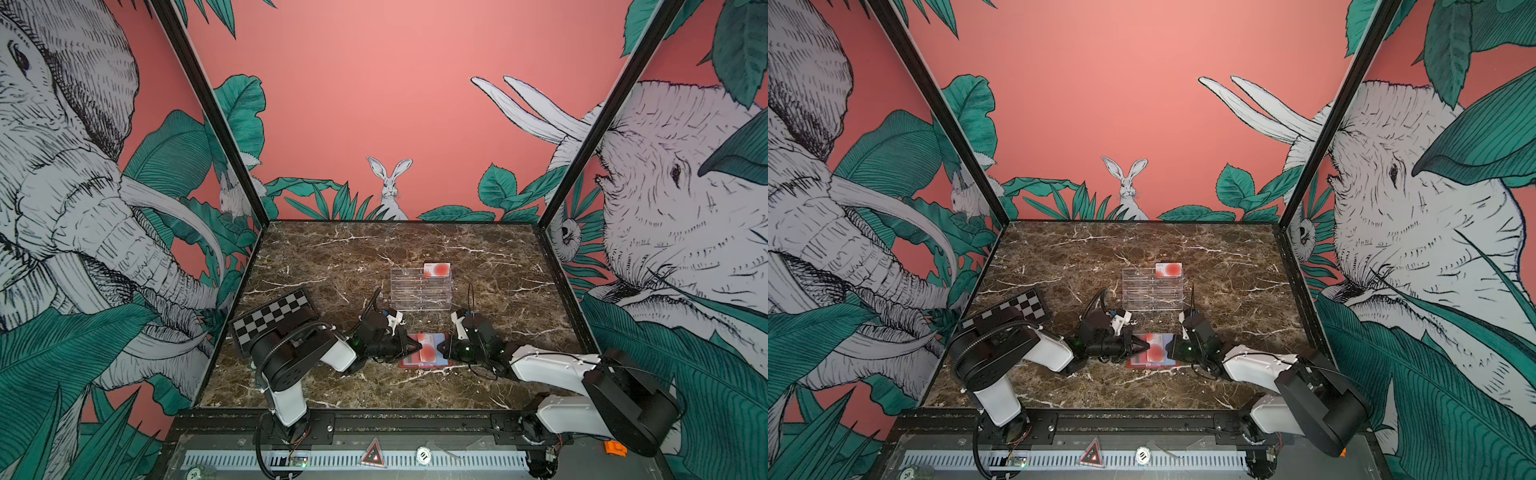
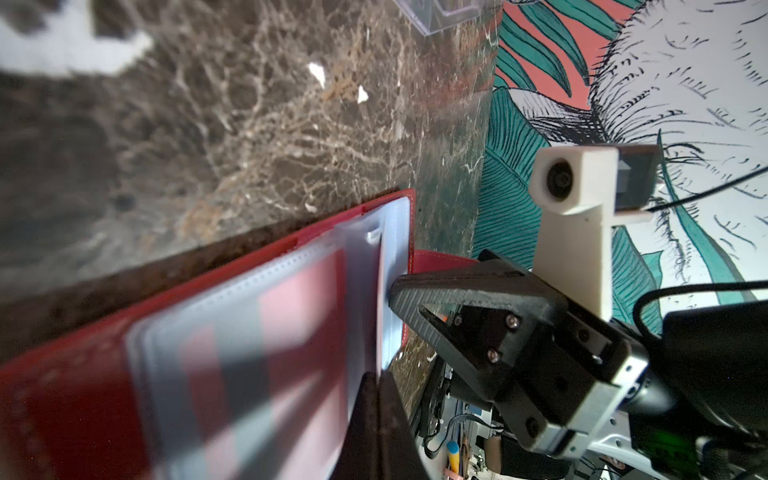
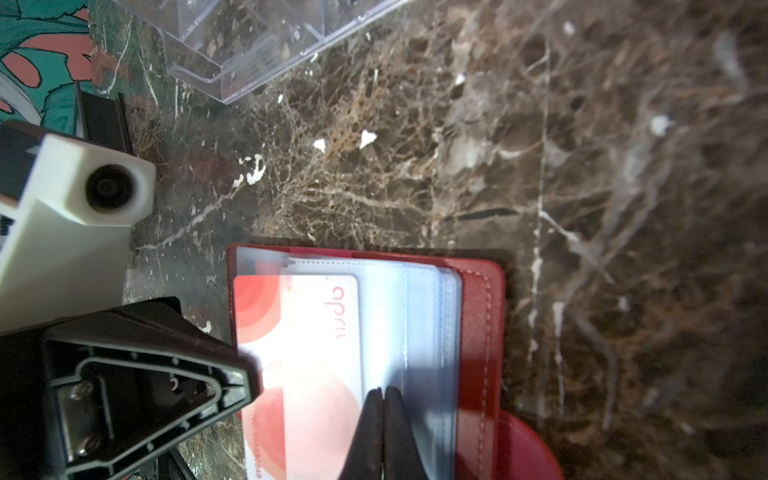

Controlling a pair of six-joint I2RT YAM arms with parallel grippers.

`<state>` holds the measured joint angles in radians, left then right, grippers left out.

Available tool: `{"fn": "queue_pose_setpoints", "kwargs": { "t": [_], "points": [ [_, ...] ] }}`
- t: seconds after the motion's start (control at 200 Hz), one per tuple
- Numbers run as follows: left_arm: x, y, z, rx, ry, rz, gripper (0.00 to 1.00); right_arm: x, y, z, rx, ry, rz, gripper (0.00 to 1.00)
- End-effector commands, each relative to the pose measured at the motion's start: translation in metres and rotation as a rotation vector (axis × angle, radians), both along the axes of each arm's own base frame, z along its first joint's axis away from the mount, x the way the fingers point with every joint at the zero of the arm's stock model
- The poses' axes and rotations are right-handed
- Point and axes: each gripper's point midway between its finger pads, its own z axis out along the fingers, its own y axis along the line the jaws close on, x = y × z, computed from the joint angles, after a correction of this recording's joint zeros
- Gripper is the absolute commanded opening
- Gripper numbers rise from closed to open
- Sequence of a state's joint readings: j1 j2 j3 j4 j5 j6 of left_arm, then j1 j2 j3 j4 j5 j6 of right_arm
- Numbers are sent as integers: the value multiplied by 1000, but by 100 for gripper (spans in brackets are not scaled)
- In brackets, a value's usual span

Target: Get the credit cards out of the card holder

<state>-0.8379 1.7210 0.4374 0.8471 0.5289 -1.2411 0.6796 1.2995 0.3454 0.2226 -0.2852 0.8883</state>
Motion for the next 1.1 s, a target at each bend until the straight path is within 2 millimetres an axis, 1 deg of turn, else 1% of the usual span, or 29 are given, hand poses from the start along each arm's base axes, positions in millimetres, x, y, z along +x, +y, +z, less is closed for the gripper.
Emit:
{"fn": "queue_pose_setpoints", "kwargs": {
  "t": [0.0,0.215,0.31,0.475,0.495,0.58,0.695,0.755,0.79,0.805,0.865,0.92,1.01,1.095],
  "points": [
    [0,11,4,35,-20,9,0,-9,-15,-14,-57,40,-24,0],
    [1,15,14,43,-36,5,0,-8,-14,-9,-53,29,-22,0],
    [3,16,22,28,-46,9,0,-7,-15,-4,-53,20,-26,0],
    [5,17,38,52,-88,-4,0,-1,-20,15,-75,-32,-39,0],
    [5,17,41,51,-95,-5,0,0,-20,19,-73,-41,-39,1],
    [7,15,51,43,-114,-5,0,5,-20,33,-70,-75,-44,9],
    [11,13,63,23,-130,-1,0,12,-20,56,-65,-122,-49,26],
    [14,10,71,4,-139,5,0,15,-19,69,-62,-150,-46,38],
    [16,10,75,-5,-144,9,0,18,-19,78,-58,-168,-45,43],
    [16,9,77,-11,-145,12,0,19,-20,80,-59,-175,-44,47],
    [21,7,88,-42,-152,24,0,24,-20,95,-45,-211,-45,61],
    [24,4,99,-80,-155,31,0,29,-21,109,-18,-244,-50,70],
    [29,-2,119,-142,-165,36,0,41,-25,133,39,-295,-71,80],
    [35,-5,136,-187,-170,48,0,51,-31,150,96,-310,-95,82]
  ]
}}
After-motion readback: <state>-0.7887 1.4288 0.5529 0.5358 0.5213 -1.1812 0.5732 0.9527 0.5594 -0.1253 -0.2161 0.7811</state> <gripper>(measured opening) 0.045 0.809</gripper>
